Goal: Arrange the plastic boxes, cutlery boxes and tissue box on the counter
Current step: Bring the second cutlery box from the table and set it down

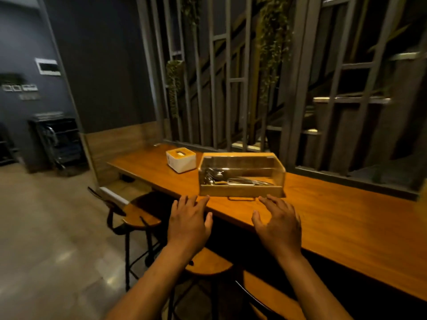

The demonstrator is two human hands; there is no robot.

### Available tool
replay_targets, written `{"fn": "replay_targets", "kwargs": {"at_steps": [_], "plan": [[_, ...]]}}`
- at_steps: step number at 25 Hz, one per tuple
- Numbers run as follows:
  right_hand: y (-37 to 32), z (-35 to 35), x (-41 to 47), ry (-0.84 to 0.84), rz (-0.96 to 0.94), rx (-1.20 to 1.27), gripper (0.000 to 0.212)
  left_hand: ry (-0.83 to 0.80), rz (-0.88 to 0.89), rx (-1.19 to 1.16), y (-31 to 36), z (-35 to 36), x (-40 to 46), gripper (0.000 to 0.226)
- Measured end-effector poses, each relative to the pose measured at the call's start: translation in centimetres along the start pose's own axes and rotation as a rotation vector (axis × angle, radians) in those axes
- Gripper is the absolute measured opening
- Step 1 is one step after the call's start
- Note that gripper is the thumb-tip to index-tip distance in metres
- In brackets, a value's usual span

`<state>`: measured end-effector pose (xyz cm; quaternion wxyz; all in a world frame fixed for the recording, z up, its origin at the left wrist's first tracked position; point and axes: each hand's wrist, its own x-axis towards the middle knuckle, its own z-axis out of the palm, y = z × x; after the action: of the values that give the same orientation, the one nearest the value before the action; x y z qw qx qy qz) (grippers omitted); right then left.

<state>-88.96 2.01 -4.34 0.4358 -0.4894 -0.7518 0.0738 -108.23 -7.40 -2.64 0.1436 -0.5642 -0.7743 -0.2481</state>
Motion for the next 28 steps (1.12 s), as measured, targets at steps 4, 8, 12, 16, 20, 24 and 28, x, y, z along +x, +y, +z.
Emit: {"fn": "replay_targets", "kwargs": {"at_steps": [4, 8, 12, 16, 20, 24, 28], "plan": [[-3.6, 5.3, 3.7, -0.038, -0.034, 0.041, 0.036, 0.004, -0.049, -0.006, -4.4, 0.2, 3.4, 0.05], [-5.4, 12.1, 8.6, -0.078, -0.07, 0.074, 0.032, -0.04, -0.082, 0.049, -8.6, 2.8, 8.2, 0.052], [-6.9, 19.0, 14.1, -0.078, -0.068, 0.079, 0.034, -0.065, -0.111, 0.069, -11.9, 5.1, 13.0, 0.052], [-8.4, 24.9, 20.2, -0.281, -0.06, -0.099, 0.061, -0.09, -0.138, 0.073, -14.3, 7.8, 17.7, 0.052], [-7.9, 28.5, 21.9, -0.381, -0.083, -0.313, 0.075, -0.103, -0.092, 0.028, -15.6, 10.3, 20.5, 0.047], [-5.3, 28.3, 20.5, -0.211, -0.206, -0.266, 0.066, -0.091, -0.069, -0.188, -15.6, 13.2, 26.5, 0.043], [-1.6, 24.1, 17.4, -0.181, -0.274, -0.165, 0.06, -0.144, -0.091, -0.383, -13.4, 16.3, 30.7, 0.047]]}}
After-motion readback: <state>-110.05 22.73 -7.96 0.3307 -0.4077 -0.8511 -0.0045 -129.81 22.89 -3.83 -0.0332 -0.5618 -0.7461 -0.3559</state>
